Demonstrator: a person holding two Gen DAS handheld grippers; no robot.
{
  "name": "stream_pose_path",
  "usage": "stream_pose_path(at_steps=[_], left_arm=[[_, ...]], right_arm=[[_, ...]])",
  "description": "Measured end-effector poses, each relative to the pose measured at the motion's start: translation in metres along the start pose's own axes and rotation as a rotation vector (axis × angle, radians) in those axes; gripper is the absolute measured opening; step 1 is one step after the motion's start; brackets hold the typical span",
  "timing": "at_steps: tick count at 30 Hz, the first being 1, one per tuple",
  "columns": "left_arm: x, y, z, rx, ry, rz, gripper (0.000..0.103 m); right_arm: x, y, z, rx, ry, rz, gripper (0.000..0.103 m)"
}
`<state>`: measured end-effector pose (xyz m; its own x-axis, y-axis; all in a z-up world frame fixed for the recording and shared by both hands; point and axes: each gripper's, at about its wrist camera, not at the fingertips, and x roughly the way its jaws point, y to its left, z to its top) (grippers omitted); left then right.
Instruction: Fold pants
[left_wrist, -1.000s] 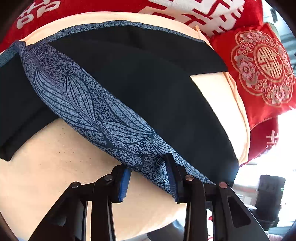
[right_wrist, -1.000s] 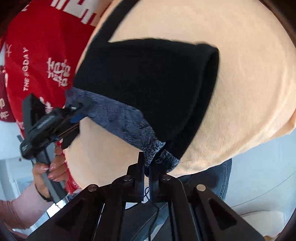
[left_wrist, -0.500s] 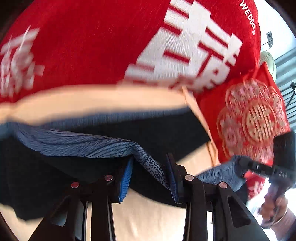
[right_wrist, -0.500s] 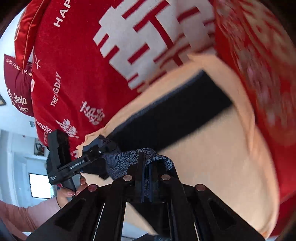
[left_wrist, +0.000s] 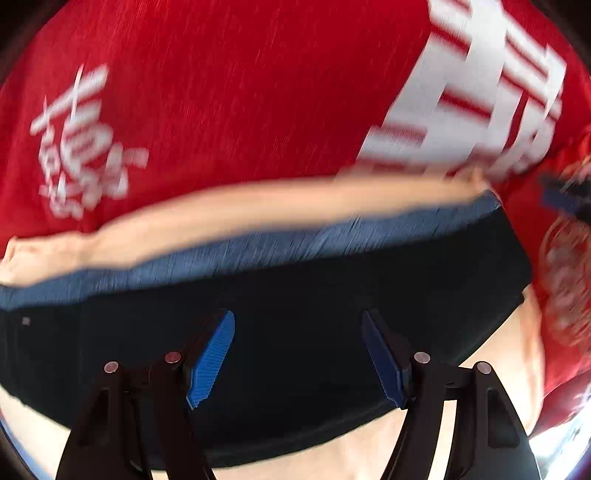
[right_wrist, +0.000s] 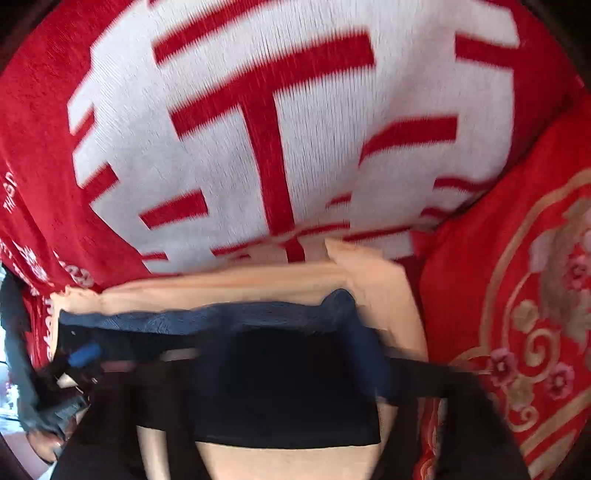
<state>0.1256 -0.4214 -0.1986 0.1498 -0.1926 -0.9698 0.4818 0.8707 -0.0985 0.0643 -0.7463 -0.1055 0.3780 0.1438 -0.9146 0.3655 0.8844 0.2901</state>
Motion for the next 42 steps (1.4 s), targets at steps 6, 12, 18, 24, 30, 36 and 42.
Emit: stream_pose_path(at_steps=[6,12,18,24,30,36,42], left_arm=[[0.029,0.022,-0.036,-0.073,0.102,0.049,0.072],[0.032,0.025,-0.037,-0.073,0.093,0.053,0.072],[0.022,0.019,-0.018,-0.033,0.1,0.027,0.072],[0.021,0.034,-0.029,-0.005,0.147,0.084,0.072],[0.008,0.068,-0.036,-0.078,0.129,0.11,0.072],[-0.011,0.143,-0.037,-0.134,0.075,0.175,0.072],[-0.017,0.247,-0.052,-0.171,0.061,0.28,0.072]], right_arm=[[0.014,-0.019,-0.077,0.196,0.138,0.129,0.042],[0.065,-0.055,-0.112,0.498,0.139,0.2,0.039],[0.031,-0.039,-0.1,0.385,0.099,0.22,0.009],[0.057,-0.044,-0.114,0.301,0.243,0.121,0.02],[0.022,-0.018,-0.123,0.304,0.184,0.112,0.048],[0.043,0.076,-0.157,0.251,0.271,0.339,0.048],[0.101,0.209,-0.217,0.231,0.373,0.547,0.048]])
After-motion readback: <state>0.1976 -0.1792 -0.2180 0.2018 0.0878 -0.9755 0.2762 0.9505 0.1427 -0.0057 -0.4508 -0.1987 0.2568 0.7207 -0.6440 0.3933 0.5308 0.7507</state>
